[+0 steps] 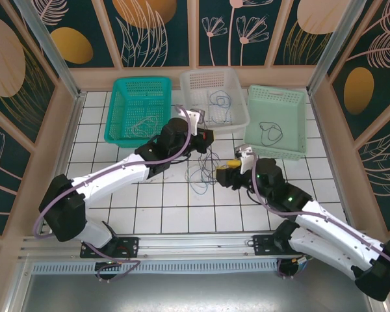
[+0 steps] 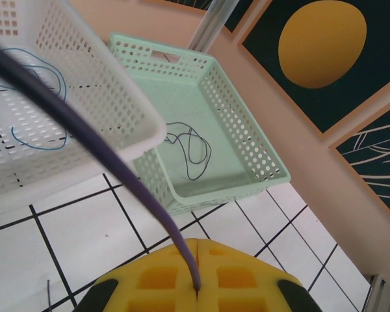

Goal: Untangle the cables

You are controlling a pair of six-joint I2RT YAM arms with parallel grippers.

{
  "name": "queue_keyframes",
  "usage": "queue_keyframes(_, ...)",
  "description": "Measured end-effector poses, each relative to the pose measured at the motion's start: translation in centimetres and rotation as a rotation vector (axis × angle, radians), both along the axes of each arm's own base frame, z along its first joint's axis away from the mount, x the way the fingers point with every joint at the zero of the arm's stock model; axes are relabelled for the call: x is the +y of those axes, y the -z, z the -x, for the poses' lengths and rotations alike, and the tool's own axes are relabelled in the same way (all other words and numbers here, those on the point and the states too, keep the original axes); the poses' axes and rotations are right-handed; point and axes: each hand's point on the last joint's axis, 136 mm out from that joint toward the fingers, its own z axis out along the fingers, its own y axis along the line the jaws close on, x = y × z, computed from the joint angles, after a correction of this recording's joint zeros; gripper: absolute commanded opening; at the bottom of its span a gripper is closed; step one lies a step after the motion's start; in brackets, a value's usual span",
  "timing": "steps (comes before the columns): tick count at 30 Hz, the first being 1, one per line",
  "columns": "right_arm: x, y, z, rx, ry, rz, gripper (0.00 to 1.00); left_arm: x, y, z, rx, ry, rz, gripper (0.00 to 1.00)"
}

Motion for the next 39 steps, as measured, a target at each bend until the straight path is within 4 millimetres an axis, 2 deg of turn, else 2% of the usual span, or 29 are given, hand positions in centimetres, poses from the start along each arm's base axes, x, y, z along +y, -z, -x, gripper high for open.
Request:
queue_keyframes(4, 0.5, 0.2, 0.4, -0.029, 0.001, -0.001, 0.59, -0.1, 0.8, -0.1, 0.022, -0.003, -0.012, 0.0)
queue_keyframes(11, -2.0, 0.4, -1.6, -0.091, 0.155, 0.063, 0.55, -0.1, 1.1, 0.0, 0.024, 0.003, -0.026, 0.0)
queue_keyframes(21, -4.3, 1.3, -4.2, -0.108, 0.204, 0.139, 0.56, 0.0, 0.3, 0.9, -0.007, 0.051, -0.025, 0.0)
queue_keyframes(30, -2.1, 0.6, -3.0, -0.145, 0.025, 0.111, 0.55, 0.0, 0.4, 1.0, -0.011, 0.056, -0.03, 0.0)
queue_keyframes(39, -1.0, 0.7, -2.7, -0.171, -0.048, 0.116, 0.55, -0.1, 0.4, 1.2, -0.009, 0.066, -0.026, 0.0)
